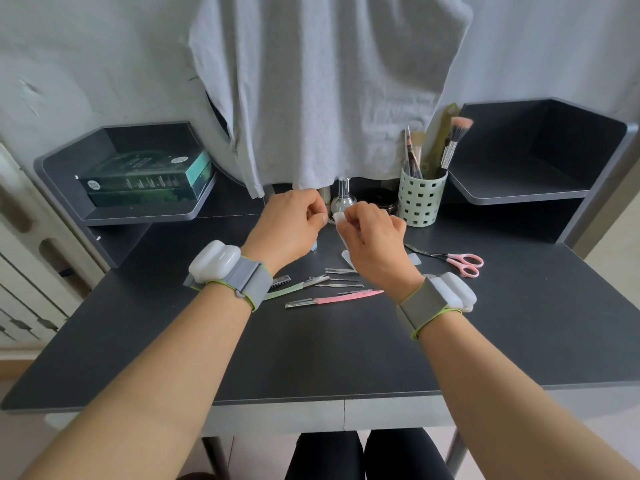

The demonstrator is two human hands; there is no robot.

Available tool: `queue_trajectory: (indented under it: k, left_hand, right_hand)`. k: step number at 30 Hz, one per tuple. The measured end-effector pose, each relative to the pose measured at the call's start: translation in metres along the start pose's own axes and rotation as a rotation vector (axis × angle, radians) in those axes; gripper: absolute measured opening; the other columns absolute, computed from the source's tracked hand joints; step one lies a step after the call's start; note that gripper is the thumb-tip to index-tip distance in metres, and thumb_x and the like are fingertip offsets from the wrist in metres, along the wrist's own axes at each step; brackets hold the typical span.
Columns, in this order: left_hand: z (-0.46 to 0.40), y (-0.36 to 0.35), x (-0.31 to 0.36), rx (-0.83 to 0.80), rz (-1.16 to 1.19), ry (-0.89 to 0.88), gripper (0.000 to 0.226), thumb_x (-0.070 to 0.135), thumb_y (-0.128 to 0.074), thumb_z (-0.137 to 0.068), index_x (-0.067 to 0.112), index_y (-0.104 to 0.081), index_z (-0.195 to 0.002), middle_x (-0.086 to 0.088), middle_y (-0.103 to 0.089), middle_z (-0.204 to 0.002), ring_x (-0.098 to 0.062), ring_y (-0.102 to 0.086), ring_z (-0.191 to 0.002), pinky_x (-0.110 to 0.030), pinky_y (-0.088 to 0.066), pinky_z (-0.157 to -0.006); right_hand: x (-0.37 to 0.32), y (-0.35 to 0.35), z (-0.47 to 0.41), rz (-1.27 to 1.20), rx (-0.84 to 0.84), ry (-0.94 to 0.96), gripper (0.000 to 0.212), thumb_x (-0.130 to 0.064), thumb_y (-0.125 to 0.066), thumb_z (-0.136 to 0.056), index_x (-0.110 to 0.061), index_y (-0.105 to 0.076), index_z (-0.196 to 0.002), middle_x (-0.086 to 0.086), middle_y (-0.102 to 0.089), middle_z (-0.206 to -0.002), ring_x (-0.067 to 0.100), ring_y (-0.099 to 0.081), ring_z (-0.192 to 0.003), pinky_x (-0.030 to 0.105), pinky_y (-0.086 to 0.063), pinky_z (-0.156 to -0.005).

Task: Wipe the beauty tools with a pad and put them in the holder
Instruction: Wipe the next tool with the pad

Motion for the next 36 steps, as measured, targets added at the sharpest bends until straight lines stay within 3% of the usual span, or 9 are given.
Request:
queue_trajectory:
  k: [5,8,13,20,25,27,30,34,36]
  left_hand:
    - [0.001,-0.003,0.002,-0.017,-0.076,-0.035,0.01,0.021,-0.063,-0.094,0.02,-0.072,-0.088,0.006,-0.06,-0.085,-0.012,-0.052,-0.074,-0.025,-0.038,-0.071]
    - [0.003,0.0,0.001,-0.005,-0.06,-0.022,0.012,0.021,-0.063,-0.094,0.017,-0.073,-0.09,0.004,-0.061,-0.087,-0.014,-0.052,-0.078,-0.025,-0.037,-0.072]
    - [0.004,0.01,-0.005,0.034,-0.022,0.013,0.014,0.017,-0.06,-0.095,0.014,-0.073,-0.092,0.006,-0.062,-0.088,-0.013,-0.053,-0.082,-0.021,-0.035,-0.073]
    - [0.004,0.017,-0.015,0.08,0.055,0.068,0.014,0.02,-0.062,-0.095,0.017,-0.075,-0.091,0.006,-0.068,-0.086,-0.012,-0.058,-0.08,-0.019,-0.037,-0.071]
    - [0.006,0.018,-0.018,0.154,0.109,0.096,0.015,0.02,-0.061,-0.095,0.016,-0.075,-0.092,0.01,-0.067,-0.082,-0.004,-0.057,-0.072,-0.005,-0.037,-0.06]
    - [0.007,0.02,-0.019,0.201,0.139,0.11,0.016,0.019,-0.06,-0.095,0.015,-0.075,-0.092,0.011,-0.067,-0.082,-0.006,-0.058,-0.075,-0.014,-0.04,-0.065]
    - [0.01,0.02,-0.019,0.256,0.193,0.136,0.015,0.019,-0.06,-0.095,0.015,-0.074,-0.092,0.012,-0.066,-0.081,-0.008,-0.059,-0.078,-0.02,-0.041,-0.072]
    - [0.012,0.016,-0.015,0.289,0.253,0.15,0.015,0.018,-0.061,-0.095,0.017,-0.075,-0.09,0.018,-0.064,-0.077,-0.005,-0.06,-0.075,-0.02,-0.043,-0.073]
    - [0.013,0.013,-0.013,0.288,0.262,0.144,0.015,0.019,-0.061,-0.095,0.018,-0.075,-0.09,0.021,-0.062,-0.073,0.003,-0.059,-0.069,-0.013,-0.041,-0.067]
  right_hand:
    - [-0.011,0.0,-0.001,0.11,-0.01,0.098,0.031,-0.045,-0.034,-0.099,-0.022,-0.055,-0.095,-0.013,-0.046,-0.089,0.015,-0.044,-0.087,0.031,-0.02,-0.088]
    - [-0.012,0.001,-0.003,0.127,-0.011,0.119,0.023,-0.037,-0.043,-0.102,-0.021,-0.059,-0.1,-0.014,-0.045,-0.09,0.012,-0.041,-0.088,0.031,-0.019,-0.09]
    - [-0.004,0.006,-0.004,0.105,-0.009,0.067,0.013,-0.031,-0.048,-0.103,-0.024,-0.057,-0.097,-0.011,-0.051,-0.091,0.017,-0.049,-0.094,0.033,-0.021,-0.093]
    - [0.014,0.014,-0.004,0.011,-0.003,-0.049,0.018,-0.031,-0.047,-0.104,-0.02,-0.061,-0.1,-0.005,-0.058,-0.094,0.019,-0.052,-0.098,0.031,-0.022,-0.095]
    - [0.028,0.019,-0.003,-0.253,0.066,-0.221,0.017,-0.033,-0.051,-0.103,-0.022,-0.061,-0.094,-0.01,-0.061,-0.082,0.008,-0.053,-0.081,0.033,-0.034,-0.09]
    - [0.039,0.018,0.001,-0.5,0.124,-0.373,0.017,-0.03,-0.054,-0.101,-0.018,-0.066,-0.098,-0.011,-0.058,-0.075,0.004,-0.048,-0.068,0.025,-0.041,-0.075]
    - [0.048,0.008,0.01,-0.806,0.174,-0.579,0.015,-0.022,-0.057,-0.1,-0.014,-0.069,-0.1,-0.003,-0.06,-0.083,0.007,-0.046,-0.071,0.009,-0.04,-0.056]
    - [0.041,-0.01,0.02,-0.964,0.149,-0.71,0.011,-0.018,-0.06,-0.097,-0.016,-0.071,-0.094,0.003,-0.06,-0.085,0.011,-0.045,-0.074,0.019,-0.036,-0.059]
    - [0.034,-0.019,0.023,-1.009,0.121,-0.75,0.012,-0.018,-0.062,-0.094,-0.017,-0.074,-0.093,0.002,-0.057,-0.081,0.012,-0.046,-0.074,0.023,-0.033,-0.063]
Point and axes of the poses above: each hand's wrist, its own z-axis away from the middle knuckle, its own y-axis out of the back of the hand, x = y × z, the point moved 9 cm from there along -z, towards the middle knuckle
